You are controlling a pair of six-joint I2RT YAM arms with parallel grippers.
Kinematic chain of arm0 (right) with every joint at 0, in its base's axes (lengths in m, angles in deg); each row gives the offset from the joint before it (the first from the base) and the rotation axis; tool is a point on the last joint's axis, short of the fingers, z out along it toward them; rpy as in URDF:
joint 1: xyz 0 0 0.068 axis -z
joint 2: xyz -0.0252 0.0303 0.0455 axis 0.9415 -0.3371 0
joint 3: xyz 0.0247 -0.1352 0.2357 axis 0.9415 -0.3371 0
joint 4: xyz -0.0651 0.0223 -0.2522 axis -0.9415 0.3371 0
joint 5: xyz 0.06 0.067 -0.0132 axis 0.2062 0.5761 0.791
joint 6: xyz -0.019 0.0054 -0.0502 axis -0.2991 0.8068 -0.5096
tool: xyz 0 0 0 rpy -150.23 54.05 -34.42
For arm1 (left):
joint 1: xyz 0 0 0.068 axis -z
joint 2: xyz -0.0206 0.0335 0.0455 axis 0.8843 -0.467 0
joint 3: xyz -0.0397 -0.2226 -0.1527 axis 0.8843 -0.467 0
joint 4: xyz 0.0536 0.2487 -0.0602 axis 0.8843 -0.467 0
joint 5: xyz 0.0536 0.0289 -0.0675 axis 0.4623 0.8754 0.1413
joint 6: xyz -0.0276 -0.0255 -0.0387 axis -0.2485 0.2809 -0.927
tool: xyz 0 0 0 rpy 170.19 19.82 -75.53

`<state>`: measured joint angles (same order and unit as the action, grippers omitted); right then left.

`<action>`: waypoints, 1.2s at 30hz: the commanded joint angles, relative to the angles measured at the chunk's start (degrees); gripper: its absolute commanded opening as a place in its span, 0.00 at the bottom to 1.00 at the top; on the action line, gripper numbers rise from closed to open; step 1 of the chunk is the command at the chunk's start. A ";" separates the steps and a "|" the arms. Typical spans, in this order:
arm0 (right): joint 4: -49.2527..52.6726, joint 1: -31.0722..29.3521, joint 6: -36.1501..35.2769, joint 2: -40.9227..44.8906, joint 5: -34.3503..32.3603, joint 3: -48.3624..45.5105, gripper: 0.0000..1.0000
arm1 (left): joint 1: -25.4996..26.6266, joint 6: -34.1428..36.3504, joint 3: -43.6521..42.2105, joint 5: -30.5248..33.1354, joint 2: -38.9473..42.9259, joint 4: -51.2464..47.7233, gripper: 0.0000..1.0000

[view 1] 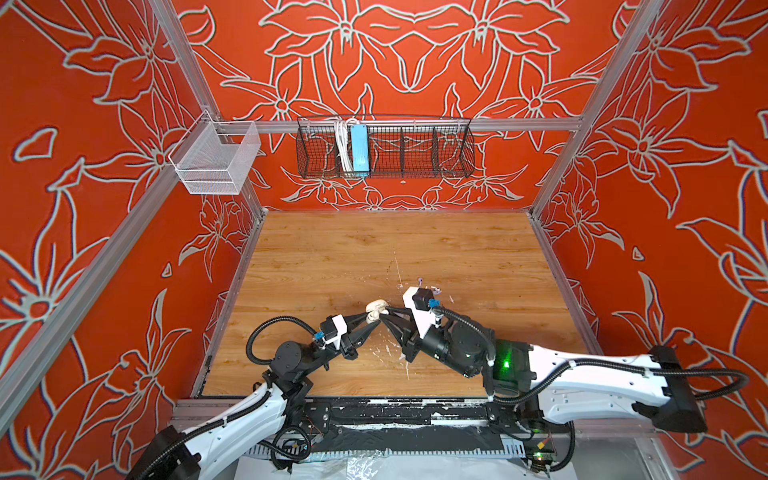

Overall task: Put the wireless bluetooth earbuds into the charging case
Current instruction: 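Lift the white earbud with the right gripper toward the open case in the left gripper, then lower the earbud into the case slot and open the right gripper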

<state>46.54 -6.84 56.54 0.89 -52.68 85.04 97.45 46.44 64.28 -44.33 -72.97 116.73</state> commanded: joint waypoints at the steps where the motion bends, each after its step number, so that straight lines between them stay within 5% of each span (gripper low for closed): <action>1: -11.61 -0.28 -2.58 0.87 0.43 -2.92 0.14 | 0.87 2.50 0.04 -2.33 1.31 1.40 0.00; 36: -21.35 -0.29 -4.93 -3.71 -6.69 -7.00 0.08 | 2.15 4.29 1.45 1.48 7.45 -7.99 0.00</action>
<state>26.89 -6.93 51.49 -2.34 -58.67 78.46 99.04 50.22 64.31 -43.46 -65.82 108.23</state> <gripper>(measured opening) 0.208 0.234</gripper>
